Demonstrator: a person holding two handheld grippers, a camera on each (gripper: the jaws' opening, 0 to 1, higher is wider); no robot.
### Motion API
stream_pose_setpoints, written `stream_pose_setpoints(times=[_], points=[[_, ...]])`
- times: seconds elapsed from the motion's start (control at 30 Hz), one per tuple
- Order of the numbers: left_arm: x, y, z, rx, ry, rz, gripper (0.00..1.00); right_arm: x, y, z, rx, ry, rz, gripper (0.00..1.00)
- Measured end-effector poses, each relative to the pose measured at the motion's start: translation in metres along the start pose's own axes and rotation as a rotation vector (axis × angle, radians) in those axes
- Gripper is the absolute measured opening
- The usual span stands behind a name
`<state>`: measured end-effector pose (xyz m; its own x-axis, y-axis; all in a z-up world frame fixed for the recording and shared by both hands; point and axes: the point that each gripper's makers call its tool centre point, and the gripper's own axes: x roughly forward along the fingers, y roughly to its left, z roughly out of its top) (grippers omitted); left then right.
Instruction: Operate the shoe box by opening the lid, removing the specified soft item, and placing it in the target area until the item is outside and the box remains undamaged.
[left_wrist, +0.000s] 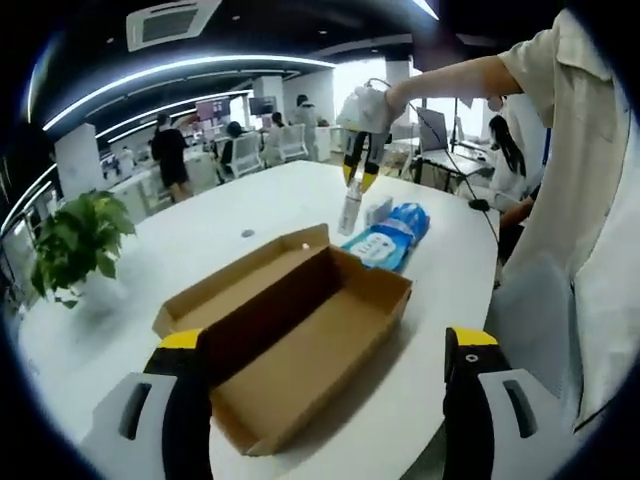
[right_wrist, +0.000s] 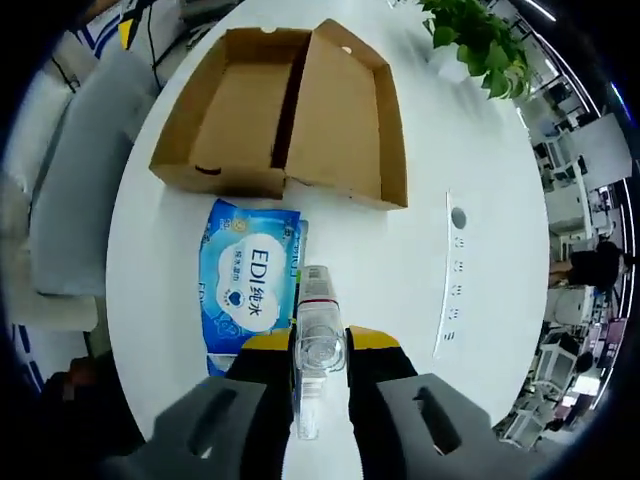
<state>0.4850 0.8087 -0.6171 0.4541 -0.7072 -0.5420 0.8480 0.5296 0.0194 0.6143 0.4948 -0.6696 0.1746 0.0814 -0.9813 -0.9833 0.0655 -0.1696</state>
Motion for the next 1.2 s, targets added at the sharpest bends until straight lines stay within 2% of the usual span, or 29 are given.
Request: stream_pose_setpoints(times=[0.13, 0.4, 0.7, 0.83, 0.97, 1.2], points=[[-0.005, 0.002, -0.005, -0.017, 0.001, 0.021, 1.0, 0.008, 0.002, 0.001, 0.003, 0.018, 0.016, 0.16], [-0.012, 0.007, -0.014, -0.043, 0.008, 0.054, 1.0, 0.029, -0.002, -0.008, -0.024, 0.097, 0.032, 0.16], [-0.014, 0.003, -0.024, -0.077, 0.008, 0.058, 0.99, 0.041, -0.003, -0.007, -0.032, 0.134, 0.067, 0.17], [-0.014, 0.004, -0.027, -0.095, 0.007, 0.063, 0.97, 0.04, -0.004, 0.003, 0.005, 0.094, 0.083, 0.17], [-0.012, 0.003, -0.028, -0.103, 0.008, 0.063, 0.97, 0.042, -0.005, 0.001, 0.009, 0.111, 0.09, 0.17], [-0.014, 0.003, -0.033, -0.113, 0.015, 0.069, 0.96, 0.04, -0.005, 0.004, 0.07, 0.092, 0.101, 0.17]])
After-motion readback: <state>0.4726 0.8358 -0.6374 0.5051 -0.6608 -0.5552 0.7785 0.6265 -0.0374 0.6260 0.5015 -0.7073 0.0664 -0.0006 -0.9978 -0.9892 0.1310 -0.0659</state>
